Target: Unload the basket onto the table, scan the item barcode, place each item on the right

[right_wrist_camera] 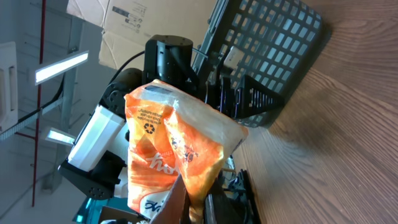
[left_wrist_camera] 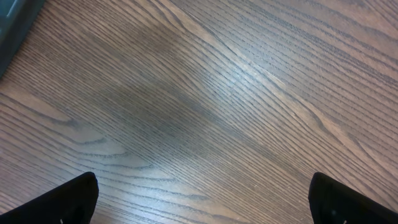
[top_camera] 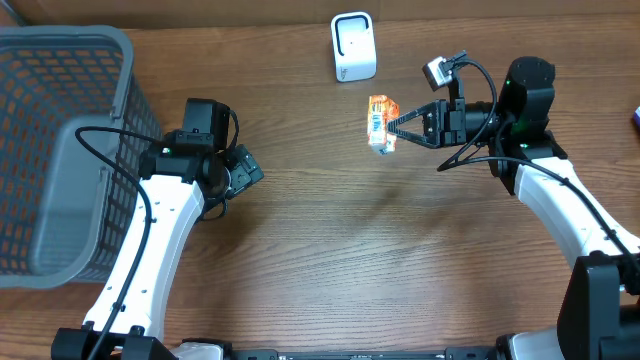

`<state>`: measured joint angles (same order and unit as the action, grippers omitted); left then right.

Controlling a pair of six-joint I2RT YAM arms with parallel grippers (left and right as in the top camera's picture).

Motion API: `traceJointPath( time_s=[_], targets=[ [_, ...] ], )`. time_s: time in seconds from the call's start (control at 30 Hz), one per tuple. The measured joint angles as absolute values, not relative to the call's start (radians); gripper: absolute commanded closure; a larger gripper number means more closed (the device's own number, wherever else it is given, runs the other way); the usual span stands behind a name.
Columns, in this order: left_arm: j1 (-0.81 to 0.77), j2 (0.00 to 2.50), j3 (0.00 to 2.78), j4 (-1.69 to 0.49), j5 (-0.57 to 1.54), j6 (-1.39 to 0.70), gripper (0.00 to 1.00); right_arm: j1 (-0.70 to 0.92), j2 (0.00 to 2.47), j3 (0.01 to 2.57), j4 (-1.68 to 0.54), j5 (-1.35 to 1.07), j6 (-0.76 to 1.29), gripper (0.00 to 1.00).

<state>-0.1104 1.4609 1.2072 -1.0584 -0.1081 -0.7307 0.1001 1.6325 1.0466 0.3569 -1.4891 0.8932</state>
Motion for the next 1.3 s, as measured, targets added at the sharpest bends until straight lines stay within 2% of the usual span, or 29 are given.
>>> traceJointPath(
  time_s=[1.3],
  targets=[
    [-0.11,1.461,1.207,-1.058,-0.108,-0.731,0.0,0.121,1.633,1.047,0.355,-1.433,0.912,0.96]
  ],
)
